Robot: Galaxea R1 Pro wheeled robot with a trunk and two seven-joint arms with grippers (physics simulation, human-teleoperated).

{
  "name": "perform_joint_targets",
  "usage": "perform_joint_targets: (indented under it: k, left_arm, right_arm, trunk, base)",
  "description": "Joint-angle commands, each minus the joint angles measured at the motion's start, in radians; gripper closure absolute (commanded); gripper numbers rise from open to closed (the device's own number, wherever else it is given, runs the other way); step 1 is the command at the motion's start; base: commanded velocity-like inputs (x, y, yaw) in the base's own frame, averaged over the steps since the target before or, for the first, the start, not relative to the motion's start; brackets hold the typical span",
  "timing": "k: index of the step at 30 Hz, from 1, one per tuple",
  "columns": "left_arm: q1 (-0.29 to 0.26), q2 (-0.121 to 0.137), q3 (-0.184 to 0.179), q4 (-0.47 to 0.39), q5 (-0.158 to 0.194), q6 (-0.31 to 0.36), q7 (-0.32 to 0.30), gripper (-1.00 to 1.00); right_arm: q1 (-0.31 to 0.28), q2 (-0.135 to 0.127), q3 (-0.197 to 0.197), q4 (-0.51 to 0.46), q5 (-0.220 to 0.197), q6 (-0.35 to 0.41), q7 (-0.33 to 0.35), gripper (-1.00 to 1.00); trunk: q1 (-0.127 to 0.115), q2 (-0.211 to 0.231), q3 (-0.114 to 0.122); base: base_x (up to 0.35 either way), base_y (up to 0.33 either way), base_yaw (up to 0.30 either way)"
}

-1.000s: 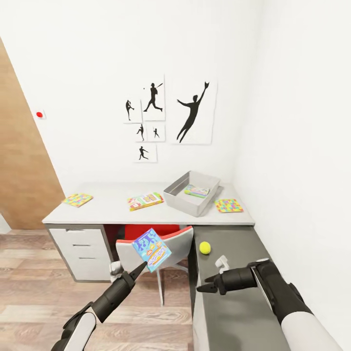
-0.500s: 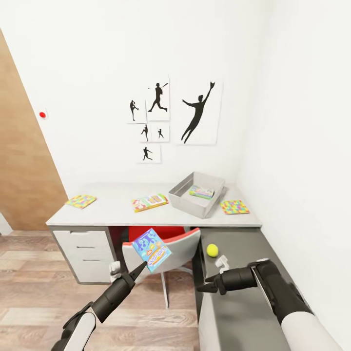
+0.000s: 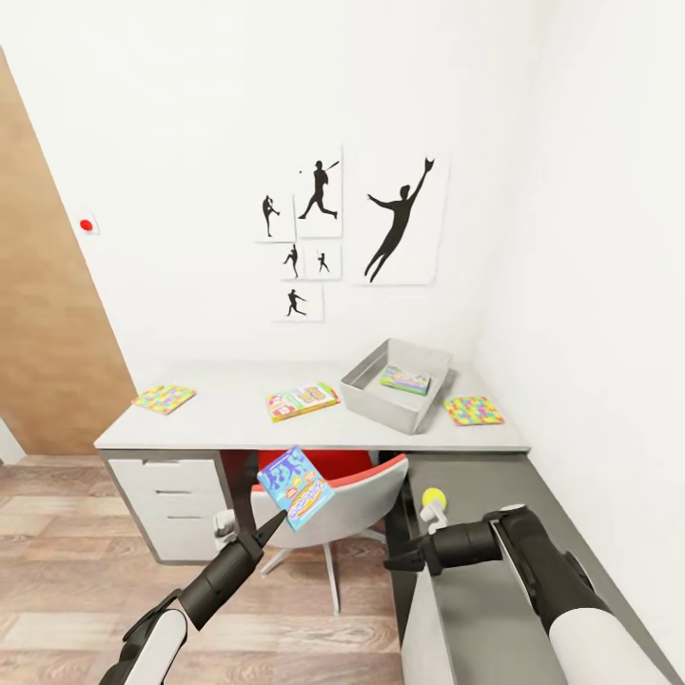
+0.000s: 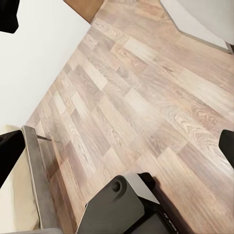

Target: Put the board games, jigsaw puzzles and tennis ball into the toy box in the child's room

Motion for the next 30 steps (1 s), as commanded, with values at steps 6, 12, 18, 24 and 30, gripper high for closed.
perform_joint_targets:
  k: [6,12,18,24,30]
  left_arm:
    - [-0.001,0.000,0.001,0.000,0.009,0.009,-0.001,1.00]
    - [-0.001,0.000,0.000,0.000,0.009,0.009,-0.001,1.00]
    - [-0.001,0.000,0.000,0.000,0.009,0.009,-0.001,1.00]
    - [-0.002,0.000,0.000,0.000,0.009,0.009,-0.001,1.00]
    - [-0.001,0.000,0.000,0.000,0.009,0.009,-0.002,1.00]
  right_arm:
    - [-0.001,0.001,-0.003,-0.001,0.009,0.010,0.008,-1.00]
    - [-0.001,0.001,-0.003,-0.001,0.009,0.009,0.008,-1.00]
    - [-0.001,0.002,-0.003,-0.001,0.009,0.009,0.008,-1.00]
    - [-0.001,0.002,-0.003,-0.001,0.009,0.009,0.008,-1.00]
    - [-0.001,0.001,-0.003,-0.001,0.009,0.009,0.008,-1.00]
  trunk:
    - [0.000,-0.002,-0.002]
    - [0.000,-0.002,-0.002]
    - [0.000,-0.002,-0.002]
    - [0.000,-0.002,-0.002]
    - [0.000,-0.002,-0.002]
  base:
    - [0.016,0.018,0.000]
    - [0.004,0.116,0.000]
    - [0.001,0.232,0.000]
    - [0.000,0.247,0.000]
    - [0.000,0.112,0.000]
